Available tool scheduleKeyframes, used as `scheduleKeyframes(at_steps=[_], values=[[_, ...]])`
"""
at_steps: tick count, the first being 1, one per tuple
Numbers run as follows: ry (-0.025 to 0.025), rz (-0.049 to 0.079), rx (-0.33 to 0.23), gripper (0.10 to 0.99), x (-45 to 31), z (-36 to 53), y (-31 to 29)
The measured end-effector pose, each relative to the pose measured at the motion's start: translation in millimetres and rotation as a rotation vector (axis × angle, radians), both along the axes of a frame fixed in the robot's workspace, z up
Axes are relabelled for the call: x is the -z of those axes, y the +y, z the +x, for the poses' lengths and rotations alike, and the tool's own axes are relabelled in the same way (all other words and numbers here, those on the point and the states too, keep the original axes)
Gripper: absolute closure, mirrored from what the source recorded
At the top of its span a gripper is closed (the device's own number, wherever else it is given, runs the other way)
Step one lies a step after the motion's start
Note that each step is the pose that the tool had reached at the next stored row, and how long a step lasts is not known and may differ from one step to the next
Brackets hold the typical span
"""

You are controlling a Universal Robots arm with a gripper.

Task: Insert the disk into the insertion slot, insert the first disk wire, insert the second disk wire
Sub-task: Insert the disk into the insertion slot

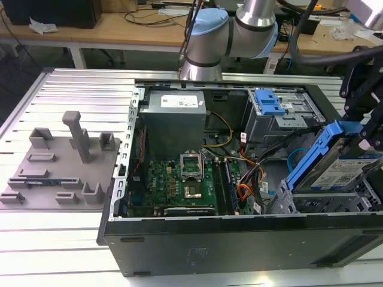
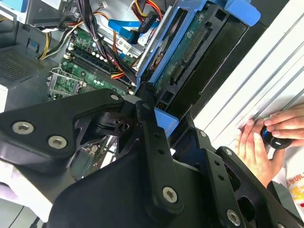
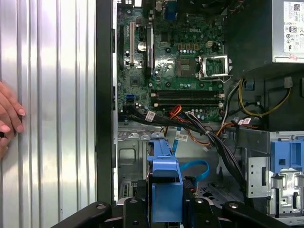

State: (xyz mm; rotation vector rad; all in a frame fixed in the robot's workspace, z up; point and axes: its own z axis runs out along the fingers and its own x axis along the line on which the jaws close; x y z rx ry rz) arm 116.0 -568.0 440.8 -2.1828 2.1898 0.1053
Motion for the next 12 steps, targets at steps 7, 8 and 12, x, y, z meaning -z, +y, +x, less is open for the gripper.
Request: scheduleKeyframes(at_steps=[7,8,12], values=[[0.0000,0.000,0.000,0.722,14.8,0.0,-0.2],[0.0000,0.000,0.000,0.722,18.6,0.0,-0.2],[0.0000,0.000,0.000,0.722,26.2,0.0,-0.2]])
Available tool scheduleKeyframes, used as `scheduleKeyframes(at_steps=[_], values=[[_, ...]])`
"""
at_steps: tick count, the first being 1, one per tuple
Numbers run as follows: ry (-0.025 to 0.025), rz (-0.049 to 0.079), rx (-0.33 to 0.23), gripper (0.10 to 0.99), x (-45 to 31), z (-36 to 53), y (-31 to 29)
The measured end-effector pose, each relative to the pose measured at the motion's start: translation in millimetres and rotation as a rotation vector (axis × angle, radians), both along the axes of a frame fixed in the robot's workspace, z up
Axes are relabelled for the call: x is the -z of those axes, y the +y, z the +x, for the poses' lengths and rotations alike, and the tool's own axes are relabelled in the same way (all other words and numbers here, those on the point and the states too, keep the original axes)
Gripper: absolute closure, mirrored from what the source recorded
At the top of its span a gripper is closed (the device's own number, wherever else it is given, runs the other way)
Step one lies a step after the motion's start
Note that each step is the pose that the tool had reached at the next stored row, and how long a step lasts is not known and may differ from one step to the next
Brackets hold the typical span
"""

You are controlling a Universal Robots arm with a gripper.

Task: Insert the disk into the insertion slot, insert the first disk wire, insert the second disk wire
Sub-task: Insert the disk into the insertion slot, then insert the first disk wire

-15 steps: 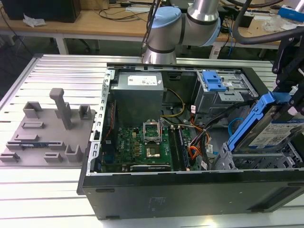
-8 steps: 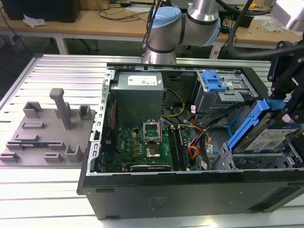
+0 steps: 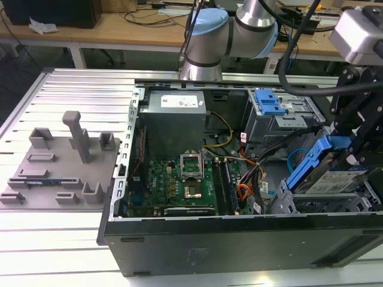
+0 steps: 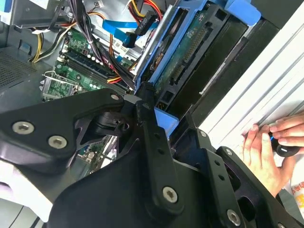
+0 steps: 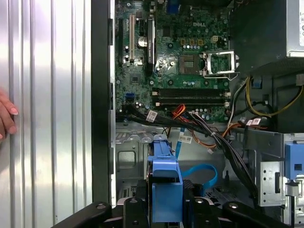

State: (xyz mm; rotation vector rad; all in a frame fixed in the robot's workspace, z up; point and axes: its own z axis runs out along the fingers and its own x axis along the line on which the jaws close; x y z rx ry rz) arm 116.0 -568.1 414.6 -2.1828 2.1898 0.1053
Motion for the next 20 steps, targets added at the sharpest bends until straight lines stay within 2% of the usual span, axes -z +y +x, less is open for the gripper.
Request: scheduleKeyframes(at_steps=[1,2,3,4,20], values=[[-0.0002,0.000,0.000,0.714,0.8,0.0,0.0],[0.0000,0.000,0.000,0.655,0.9,0.0,0.0],[0.0001,0.000,0.000,0.655,0.9,0.0,0.0],[0.0000,0.000,0.000,0.584,1.0,0.0,0.0],[0.0000,0.000,0.000,0.584,1.3,0.0,0.0]])
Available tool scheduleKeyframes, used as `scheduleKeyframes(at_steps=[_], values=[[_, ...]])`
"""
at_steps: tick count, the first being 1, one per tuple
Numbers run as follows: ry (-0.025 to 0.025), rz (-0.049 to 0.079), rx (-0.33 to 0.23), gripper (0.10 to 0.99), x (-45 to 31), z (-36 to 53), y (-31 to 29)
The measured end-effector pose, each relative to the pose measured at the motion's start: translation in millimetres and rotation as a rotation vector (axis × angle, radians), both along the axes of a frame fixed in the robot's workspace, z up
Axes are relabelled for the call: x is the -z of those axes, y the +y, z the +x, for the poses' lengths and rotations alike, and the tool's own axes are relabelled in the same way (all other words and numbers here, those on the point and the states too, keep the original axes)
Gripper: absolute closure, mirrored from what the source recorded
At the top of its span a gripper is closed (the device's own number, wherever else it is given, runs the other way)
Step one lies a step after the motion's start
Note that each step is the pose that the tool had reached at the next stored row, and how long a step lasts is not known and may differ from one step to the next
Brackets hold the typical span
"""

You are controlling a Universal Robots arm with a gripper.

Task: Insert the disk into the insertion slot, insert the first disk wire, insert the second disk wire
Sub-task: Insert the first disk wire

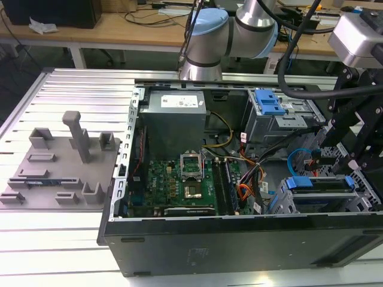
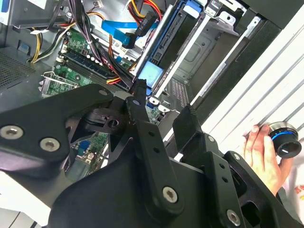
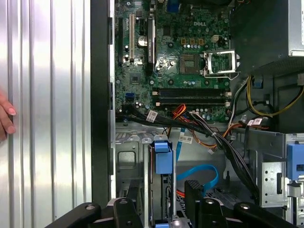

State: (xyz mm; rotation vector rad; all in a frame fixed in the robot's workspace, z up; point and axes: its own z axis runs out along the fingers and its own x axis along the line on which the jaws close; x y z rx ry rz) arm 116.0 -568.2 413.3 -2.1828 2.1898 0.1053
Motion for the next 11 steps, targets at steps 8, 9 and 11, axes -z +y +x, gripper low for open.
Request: scheduleKeyframes(at_steps=[8,9,11], values=[[0.0000,0.000,0.000,0.584,0.1,0.0,0.0],[0.0000,-0.001,0.000,0.584,0.4,0.0,2.2],[0.0000,-0.010,0.000,0.584,0.1,0.1,12.4]])
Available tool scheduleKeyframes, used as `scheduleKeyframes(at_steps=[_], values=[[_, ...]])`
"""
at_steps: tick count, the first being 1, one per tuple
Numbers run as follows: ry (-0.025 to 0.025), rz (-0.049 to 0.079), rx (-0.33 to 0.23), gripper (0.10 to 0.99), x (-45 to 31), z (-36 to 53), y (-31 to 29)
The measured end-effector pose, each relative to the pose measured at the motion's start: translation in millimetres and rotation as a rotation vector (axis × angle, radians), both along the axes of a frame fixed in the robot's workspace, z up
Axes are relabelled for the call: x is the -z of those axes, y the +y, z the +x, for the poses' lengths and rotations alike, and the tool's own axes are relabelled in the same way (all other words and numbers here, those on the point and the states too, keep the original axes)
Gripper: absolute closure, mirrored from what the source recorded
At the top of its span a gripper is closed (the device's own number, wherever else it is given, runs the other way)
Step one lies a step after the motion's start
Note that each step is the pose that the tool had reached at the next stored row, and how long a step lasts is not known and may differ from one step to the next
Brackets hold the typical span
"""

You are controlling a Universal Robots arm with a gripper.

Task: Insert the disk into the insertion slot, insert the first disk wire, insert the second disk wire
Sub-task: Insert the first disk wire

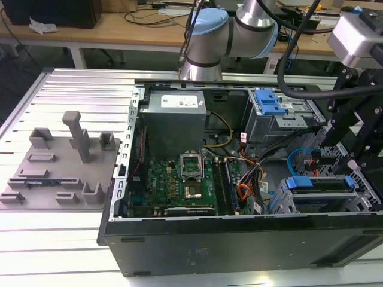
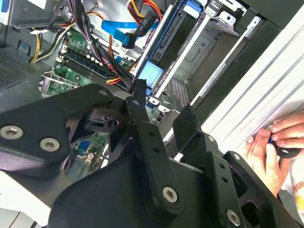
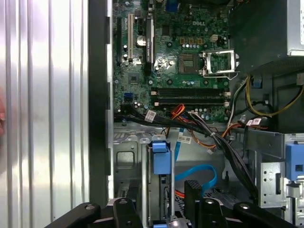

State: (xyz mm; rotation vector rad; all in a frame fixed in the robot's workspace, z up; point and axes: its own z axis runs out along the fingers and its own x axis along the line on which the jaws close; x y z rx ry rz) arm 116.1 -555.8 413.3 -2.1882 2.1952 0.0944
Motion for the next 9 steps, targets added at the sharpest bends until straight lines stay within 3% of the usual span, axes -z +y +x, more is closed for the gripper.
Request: scheduleKeyframes(at_steps=[1,2,4,6,9], values=[[0.0000,-0.020,0.000,0.584,0.2,-0.1,18.2],[0.0000,-0.037,0.000,0.584,0.6,-0.1,25.7],[0.0000,-0.060,0.000,0.584,1.3,-0.1,32.6],[0.0000,-0.101,0.000,0.584,1.7,0.1,38.6],[0.0004,-0.161,0.000,0.584,1.7,0.2,42.1]])
